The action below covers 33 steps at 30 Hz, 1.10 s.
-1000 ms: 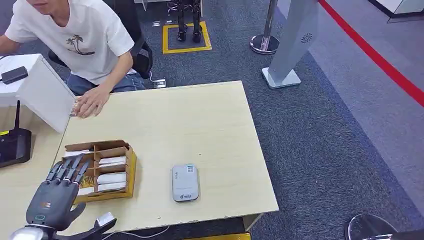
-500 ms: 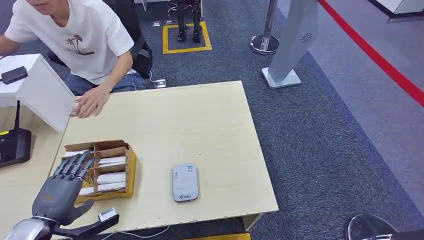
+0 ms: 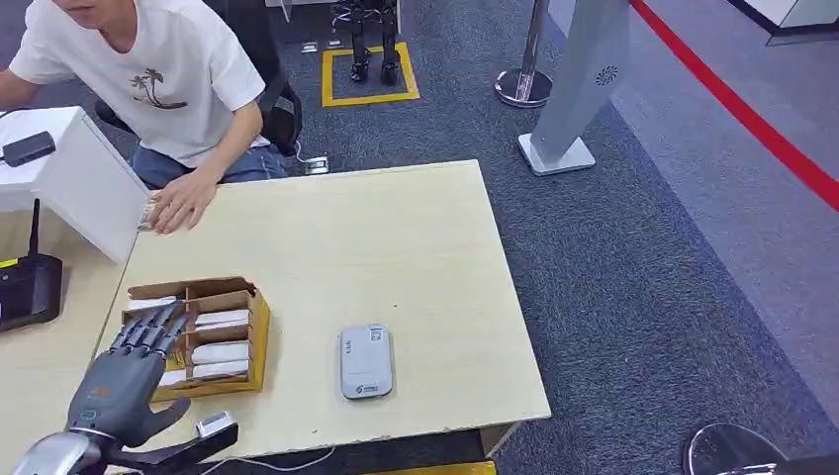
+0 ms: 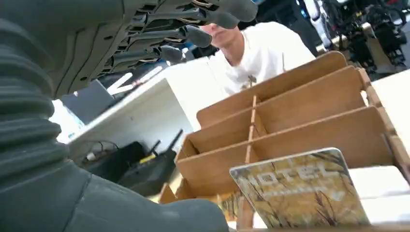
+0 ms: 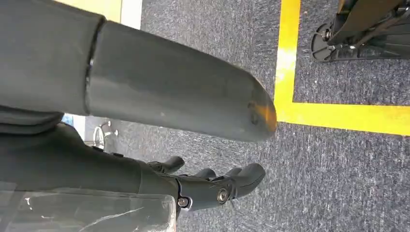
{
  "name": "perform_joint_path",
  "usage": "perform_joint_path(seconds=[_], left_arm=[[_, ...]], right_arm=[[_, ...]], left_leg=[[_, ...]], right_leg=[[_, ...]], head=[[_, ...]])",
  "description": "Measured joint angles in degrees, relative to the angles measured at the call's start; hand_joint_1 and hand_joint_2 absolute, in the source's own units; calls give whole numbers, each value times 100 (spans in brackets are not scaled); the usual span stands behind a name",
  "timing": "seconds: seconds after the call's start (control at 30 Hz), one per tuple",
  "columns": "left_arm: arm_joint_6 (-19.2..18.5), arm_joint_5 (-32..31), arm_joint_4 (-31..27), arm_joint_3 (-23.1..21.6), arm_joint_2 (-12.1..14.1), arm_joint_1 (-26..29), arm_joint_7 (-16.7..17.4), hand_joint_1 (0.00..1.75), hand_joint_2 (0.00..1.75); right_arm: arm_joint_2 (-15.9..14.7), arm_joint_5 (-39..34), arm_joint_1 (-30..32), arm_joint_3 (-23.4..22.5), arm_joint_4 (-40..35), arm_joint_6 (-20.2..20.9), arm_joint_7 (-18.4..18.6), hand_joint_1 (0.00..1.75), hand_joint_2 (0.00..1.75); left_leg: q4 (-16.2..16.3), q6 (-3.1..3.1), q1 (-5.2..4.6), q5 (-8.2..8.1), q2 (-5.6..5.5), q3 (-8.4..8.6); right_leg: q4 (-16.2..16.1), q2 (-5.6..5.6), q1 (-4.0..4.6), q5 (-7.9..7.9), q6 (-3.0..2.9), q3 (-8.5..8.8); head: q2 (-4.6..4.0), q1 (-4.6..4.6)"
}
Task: Pass the card to the sensor for recognition and then transmit it.
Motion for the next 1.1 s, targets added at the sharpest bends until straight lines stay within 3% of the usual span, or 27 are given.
perform_joint_path(seconds=[0.13,0.33,1.1], left_arm=[[-262,565,-2,13,124,126,2,0,175],[-209,725,44,20,135,258,55,0,175],[33,557,719,-33,-465,-248,57,0,175]], right_arm=[[0,59,0,0,-2,17,2,0,0],[0,127,-4,0,-2,17,9,0,0],[0,413,-13,0,-2,26,26,0,0]], left_leg=[[0,0,1,0,0,0],[0,0,-1,-1,0,-1],[0,0,0,0,0,1]], right_leg=[[0,0,0,0,0,0],[-1,-2,0,-1,0,0],[0,0,0,1,0,-1]], head=[[0,0],[0,0],[0,0]])
